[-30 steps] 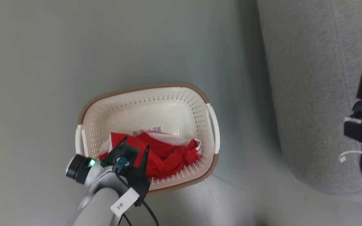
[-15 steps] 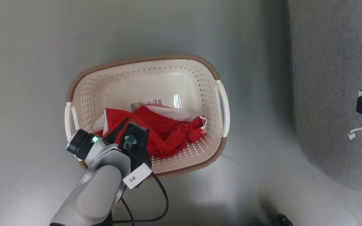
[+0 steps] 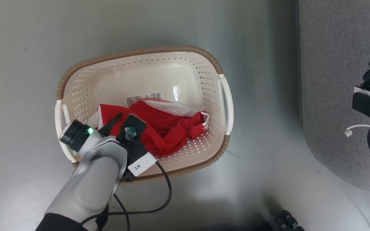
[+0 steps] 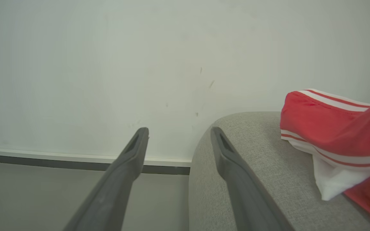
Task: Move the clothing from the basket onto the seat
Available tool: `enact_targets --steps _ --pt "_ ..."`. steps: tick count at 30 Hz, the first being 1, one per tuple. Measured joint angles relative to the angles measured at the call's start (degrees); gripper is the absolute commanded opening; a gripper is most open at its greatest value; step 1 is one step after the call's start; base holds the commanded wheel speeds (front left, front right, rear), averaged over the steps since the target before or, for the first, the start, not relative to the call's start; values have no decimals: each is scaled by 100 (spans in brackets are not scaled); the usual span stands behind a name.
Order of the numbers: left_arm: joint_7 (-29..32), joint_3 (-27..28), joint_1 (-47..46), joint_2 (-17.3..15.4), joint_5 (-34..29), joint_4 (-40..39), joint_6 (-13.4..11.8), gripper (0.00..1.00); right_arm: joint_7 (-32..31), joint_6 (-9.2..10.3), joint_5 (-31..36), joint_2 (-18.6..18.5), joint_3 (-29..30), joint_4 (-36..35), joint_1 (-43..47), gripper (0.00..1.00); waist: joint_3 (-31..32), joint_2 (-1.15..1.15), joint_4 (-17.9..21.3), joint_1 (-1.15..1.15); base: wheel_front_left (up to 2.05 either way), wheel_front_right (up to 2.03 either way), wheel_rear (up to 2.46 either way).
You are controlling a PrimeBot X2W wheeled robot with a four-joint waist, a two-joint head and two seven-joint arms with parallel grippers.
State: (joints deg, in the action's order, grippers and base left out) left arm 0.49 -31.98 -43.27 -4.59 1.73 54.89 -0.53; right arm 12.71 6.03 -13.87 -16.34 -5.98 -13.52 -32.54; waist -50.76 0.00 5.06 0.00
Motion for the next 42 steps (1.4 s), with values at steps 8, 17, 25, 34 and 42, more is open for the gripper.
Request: enact_targets --steps 8,17,25,34,42 --pt "203 -192 -257 37 -249 327 -100 100 48 -7 30 -14 10 51 -31 100 -194 0 96 0 0 0 0" --pt "336 -282 -355 75 -327 610 -175 0 85 -36 31 4 -19 130 -104 100 -229 0 123 0 0 0 0" --pt "92 -302 -372 127 -303 682 -174 0 108 -49 38 19 -19 355 -106 100 -160 0 130 0 0 0 0" --pt "-406 -172 -348 170 -92 669 -145 0 153 -65 62 66 -45 675 -103 100 119 0 85 0 0 0 0" --pt "-1070 -19 -64 207 245 567 -96 0 163 -130 66 108 -100 1022 -59 100 556 0 -10 0 0 0 0"
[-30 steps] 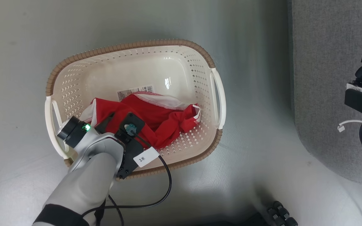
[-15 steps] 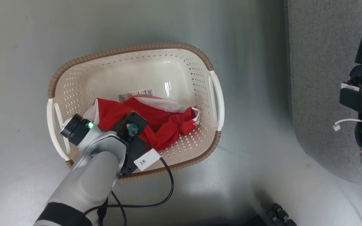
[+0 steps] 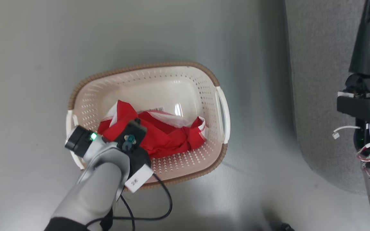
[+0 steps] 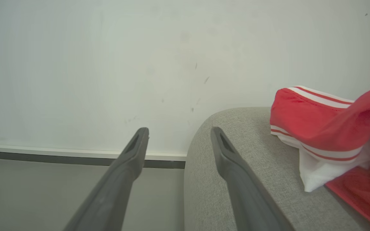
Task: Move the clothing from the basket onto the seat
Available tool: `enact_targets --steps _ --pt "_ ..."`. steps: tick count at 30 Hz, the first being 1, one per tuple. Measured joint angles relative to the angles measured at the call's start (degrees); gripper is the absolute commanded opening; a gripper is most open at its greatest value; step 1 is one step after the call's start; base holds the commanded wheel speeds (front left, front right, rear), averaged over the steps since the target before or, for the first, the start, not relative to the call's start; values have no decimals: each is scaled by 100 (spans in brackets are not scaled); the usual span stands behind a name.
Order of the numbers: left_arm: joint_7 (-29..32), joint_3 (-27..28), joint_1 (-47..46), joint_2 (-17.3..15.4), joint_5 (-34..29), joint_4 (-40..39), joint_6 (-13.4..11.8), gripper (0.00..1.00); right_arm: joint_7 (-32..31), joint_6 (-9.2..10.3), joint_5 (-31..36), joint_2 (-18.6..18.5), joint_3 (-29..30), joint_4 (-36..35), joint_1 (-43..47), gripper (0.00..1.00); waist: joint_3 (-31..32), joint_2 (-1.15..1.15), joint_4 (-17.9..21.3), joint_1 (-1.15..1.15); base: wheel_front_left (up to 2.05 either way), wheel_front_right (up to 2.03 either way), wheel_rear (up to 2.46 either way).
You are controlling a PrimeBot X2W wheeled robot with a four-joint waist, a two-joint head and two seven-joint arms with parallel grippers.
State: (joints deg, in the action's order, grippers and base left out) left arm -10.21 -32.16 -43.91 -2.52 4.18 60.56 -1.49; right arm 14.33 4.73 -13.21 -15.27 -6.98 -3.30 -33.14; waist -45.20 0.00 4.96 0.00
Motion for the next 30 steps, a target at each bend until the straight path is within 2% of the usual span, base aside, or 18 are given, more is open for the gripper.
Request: enact_targets --steps 9,30 --pt "-363 170 470 18 383 -240 52 0 23 -31 4 18 -8 323 297 100 585 0 -126 0 0 0 0" --pt "-410 42 1456 19 1189 -1956 49 0 37 -104 3 185 -48 784 895 100 2071 0 -410 1 0 0 0"
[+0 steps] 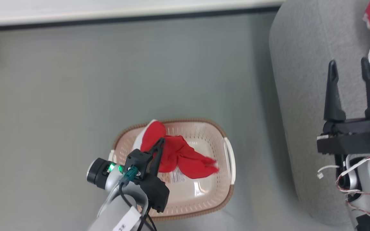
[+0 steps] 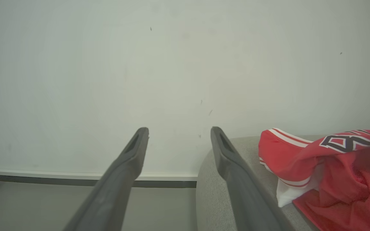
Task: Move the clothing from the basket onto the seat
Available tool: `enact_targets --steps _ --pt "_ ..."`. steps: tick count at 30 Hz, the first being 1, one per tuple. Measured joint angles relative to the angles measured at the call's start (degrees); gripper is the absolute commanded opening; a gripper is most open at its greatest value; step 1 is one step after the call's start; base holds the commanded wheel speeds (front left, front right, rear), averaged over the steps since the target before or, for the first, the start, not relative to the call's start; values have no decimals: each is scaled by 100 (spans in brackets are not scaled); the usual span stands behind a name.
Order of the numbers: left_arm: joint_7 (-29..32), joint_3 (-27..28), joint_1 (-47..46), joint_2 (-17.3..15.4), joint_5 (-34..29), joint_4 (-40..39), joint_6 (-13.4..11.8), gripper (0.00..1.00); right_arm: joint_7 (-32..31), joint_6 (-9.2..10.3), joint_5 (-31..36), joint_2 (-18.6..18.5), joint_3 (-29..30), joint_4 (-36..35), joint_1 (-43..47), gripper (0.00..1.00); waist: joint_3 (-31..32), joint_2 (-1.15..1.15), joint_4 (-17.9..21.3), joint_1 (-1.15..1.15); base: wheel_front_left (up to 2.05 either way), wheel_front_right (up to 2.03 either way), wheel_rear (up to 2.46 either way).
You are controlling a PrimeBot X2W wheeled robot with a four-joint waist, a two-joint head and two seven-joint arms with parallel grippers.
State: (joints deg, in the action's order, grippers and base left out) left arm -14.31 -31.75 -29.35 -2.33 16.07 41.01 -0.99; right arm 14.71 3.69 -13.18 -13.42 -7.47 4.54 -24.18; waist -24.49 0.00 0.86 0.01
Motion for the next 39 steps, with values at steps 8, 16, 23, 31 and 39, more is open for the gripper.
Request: enact_targets --steps 8,16,23,31,39 --pt "0 134 441 -4 199 -714 -55 42 0 -18 0 110 -71 175 307 100 686 0 -56 0 0 0 0" --pt "0 547 1143 -42 335 -1532 -183 100 0 -24 0 161 -80 328 812 100 1520 -1 -49 0 0 0 0" --pt "0 1024 1619 -426 465 -2024 -318 100 0 -24 1 191 -138 339 1170 100 2049 -1 -54 0 0 0 0" --pt "-1 1627 2549 -925 547 -2737 -455 100 0 -24 70 249 -315 118 1870 100 2714 0 -55 0 0 0 0" --pt "-1 1895 3261 -1102 547 -3259 -508 100 -1 -5 107 275 -346 -167 2428 100 3053 -1 -17 0 0 0 0"
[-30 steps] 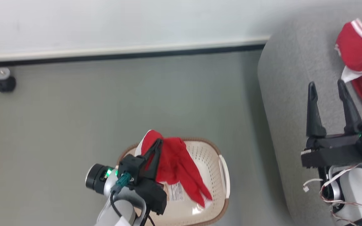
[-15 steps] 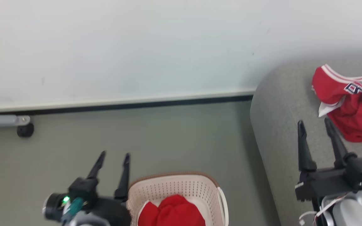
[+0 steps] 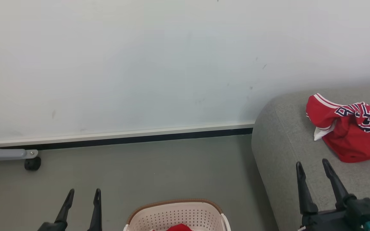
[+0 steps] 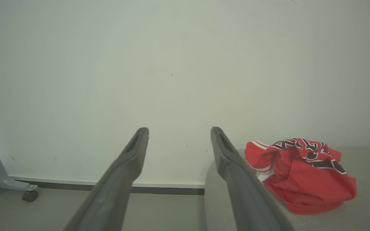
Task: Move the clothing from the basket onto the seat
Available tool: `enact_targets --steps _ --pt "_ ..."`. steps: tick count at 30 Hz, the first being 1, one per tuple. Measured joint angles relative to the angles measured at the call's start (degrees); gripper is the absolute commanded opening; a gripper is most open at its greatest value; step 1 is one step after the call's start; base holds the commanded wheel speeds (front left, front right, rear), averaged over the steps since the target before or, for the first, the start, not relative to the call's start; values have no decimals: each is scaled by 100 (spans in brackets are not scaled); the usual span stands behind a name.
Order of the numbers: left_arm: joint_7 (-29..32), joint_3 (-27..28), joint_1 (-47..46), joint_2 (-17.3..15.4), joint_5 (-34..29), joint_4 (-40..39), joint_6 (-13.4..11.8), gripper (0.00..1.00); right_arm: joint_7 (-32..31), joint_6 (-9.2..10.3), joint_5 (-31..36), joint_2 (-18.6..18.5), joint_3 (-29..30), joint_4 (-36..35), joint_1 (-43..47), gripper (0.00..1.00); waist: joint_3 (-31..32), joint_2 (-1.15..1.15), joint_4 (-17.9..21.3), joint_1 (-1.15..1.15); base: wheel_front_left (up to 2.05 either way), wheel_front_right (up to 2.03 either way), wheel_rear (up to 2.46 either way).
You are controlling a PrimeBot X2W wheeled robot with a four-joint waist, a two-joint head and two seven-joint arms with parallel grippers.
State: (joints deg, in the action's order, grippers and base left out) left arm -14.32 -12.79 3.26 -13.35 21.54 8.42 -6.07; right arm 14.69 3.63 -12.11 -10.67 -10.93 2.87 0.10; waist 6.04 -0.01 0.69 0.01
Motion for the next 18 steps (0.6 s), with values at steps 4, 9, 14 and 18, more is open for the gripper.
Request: enact_targets --steps 4,9,14,18 --pt "0 89 300 -33 -27 -237 -32 100 -3 43 1 27 -13 -158 279 100 45 1 45 0 0 0 0" --pt "0 243 572 -79 -45 -466 -54 100 -47 85 0 40 -1 -326 473 100 51 1 89 0 0 0 0" --pt "0 339 728 -60 -45 -593 -56 100 -63 98 -5 38 73 -383 519 100 23 1 124 -1 0 0 0" --pt "0 400 782 -23 -47 -727 -57 100 -109 104 -8 38 119 -385 519 100 -12 1 138 -1 0 0 0"
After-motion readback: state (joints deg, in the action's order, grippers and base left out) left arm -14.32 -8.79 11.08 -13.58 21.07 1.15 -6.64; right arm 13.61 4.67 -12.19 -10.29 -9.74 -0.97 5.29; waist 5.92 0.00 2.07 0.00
